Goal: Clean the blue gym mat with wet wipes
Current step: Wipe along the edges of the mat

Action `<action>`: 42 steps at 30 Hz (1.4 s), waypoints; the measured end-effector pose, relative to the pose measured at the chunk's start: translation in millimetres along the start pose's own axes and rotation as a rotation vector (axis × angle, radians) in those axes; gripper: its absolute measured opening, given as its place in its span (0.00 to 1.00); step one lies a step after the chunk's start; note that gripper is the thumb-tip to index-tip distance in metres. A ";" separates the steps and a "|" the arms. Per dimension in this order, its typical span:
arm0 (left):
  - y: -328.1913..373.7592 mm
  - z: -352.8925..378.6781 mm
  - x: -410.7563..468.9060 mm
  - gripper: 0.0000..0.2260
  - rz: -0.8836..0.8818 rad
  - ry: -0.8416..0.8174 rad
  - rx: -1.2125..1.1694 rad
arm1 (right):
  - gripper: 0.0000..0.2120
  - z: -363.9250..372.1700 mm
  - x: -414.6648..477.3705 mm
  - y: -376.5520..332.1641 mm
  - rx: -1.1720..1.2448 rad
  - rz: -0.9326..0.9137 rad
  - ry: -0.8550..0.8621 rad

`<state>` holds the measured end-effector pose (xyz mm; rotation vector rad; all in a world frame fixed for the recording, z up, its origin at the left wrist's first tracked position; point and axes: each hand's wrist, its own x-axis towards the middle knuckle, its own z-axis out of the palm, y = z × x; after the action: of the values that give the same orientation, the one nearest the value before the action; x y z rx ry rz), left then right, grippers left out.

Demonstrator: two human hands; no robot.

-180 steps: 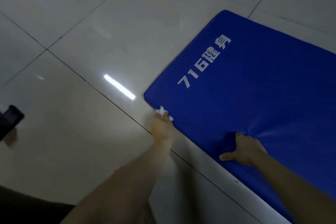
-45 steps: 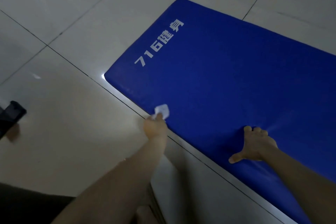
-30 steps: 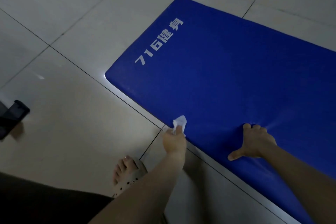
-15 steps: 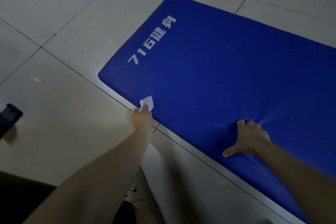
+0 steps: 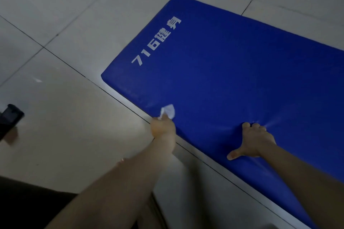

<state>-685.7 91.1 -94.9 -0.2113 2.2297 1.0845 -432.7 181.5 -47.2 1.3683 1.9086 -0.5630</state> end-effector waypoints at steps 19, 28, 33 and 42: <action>-78.5 32.9 -101.5 0.10 -0.069 -0.200 -0.098 | 0.69 -2.3 -1.1 -0.3 0.000 -0.011 0.006; 15.1 -22.5 37.6 0.17 0.102 0.093 0.032 | 0.68 -0.6 -3.5 2.1 0.002 -0.013 0.012; -3.4 -2.1 0.7 0.17 0.052 0.102 0.053 | 0.68 -0.9 -2.3 1.4 -0.001 -0.020 0.021; -98.8 42.2 -145.7 0.17 -0.113 -0.295 0.003 | 0.69 0.5 -0.3 1.8 0.006 -0.007 0.008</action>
<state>-512.1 40.3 -89.1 -0.1624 1.9332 0.9833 -430.8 181.5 -47.2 1.3700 1.9205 -0.5674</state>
